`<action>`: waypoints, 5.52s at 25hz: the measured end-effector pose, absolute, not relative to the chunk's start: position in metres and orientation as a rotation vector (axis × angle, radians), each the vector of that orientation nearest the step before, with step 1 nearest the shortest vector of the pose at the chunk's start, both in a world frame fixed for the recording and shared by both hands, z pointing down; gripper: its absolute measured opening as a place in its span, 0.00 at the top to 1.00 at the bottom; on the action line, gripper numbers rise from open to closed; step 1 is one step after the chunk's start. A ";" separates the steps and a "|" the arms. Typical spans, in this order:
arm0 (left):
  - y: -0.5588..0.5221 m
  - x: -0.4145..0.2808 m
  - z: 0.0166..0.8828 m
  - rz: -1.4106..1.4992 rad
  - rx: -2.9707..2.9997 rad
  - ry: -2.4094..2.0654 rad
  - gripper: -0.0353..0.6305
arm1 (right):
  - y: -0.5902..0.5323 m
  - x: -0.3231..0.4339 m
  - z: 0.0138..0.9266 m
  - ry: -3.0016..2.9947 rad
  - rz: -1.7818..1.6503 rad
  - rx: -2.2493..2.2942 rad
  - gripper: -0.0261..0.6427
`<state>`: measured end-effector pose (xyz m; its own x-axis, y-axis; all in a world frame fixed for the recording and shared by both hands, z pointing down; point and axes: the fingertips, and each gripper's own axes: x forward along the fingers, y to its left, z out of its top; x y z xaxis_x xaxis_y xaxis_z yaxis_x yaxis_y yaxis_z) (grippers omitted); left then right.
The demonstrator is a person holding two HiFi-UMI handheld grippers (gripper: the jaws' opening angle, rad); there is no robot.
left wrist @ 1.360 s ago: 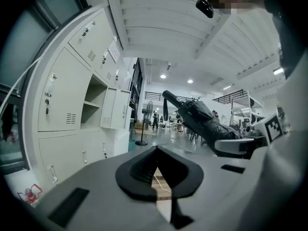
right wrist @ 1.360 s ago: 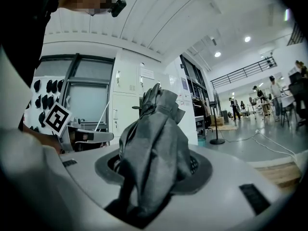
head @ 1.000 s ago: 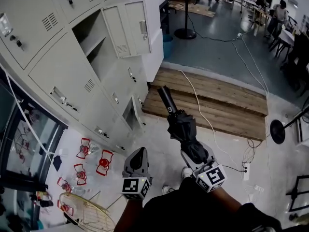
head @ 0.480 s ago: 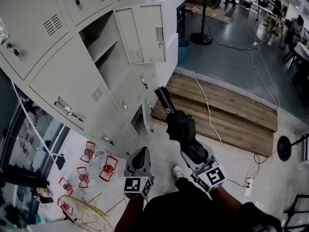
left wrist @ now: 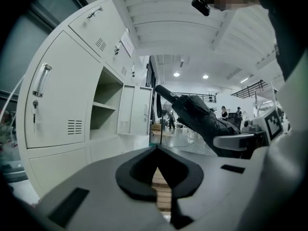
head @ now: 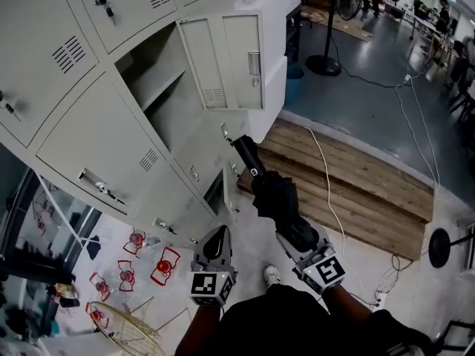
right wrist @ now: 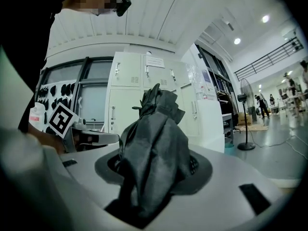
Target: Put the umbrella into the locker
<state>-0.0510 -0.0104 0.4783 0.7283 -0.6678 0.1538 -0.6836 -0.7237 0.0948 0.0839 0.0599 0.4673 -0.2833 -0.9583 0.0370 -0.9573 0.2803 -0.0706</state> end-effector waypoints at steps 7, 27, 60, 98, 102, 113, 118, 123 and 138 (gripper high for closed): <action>-0.034 -0.036 0.475 0.191 2.746 -1.162 0.95 | 0.027 0.098 0.473 2.558 -0.148 -1.799 0.64; -0.087 -0.046 0.482 0.191 2.644 -1.421 0.95 | -0.050 0.114 0.481 2.681 -0.145 -1.599 0.64; -0.263 -0.113 0.474 0.140 2.651 -1.488 0.95 | -0.246 0.035 0.465 2.770 -0.121 -1.527 0.64; -0.321 -0.106 0.427 0.054 2.618 -1.652 0.95 | -0.461 -0.019 0.344 2.938 0.160 -1.469 0.64; -0.322 -0.105 0.424 0.041 2.626 -1.649 0.95 | -0.479 -0.026 0.338 2.978 0.183 -1.490 0.64; -0.328 -0.110 0.427 0.037 2.613 -1.657 0.95 | -0.524 -0.053 0.341 3.155 0.278 -1.508 0.64; -0.331 -0.109 0.430 0.042 2.613 -1.647 0.95 | -0.539 -0.059 0.338 3.177 0.245 -1.515 0.64; -0.334 -0.107 0.432 0.042 2.613 -1.637 0.95 | -0.551 -0.065 0.339 3.238 0.237 -1.512 0.62; -0.338 -0.102 0.439 0.059 2.596 -1.620 0.95 | -0.525 -0.063 0.305 3.128 0.387 -1.379 0.46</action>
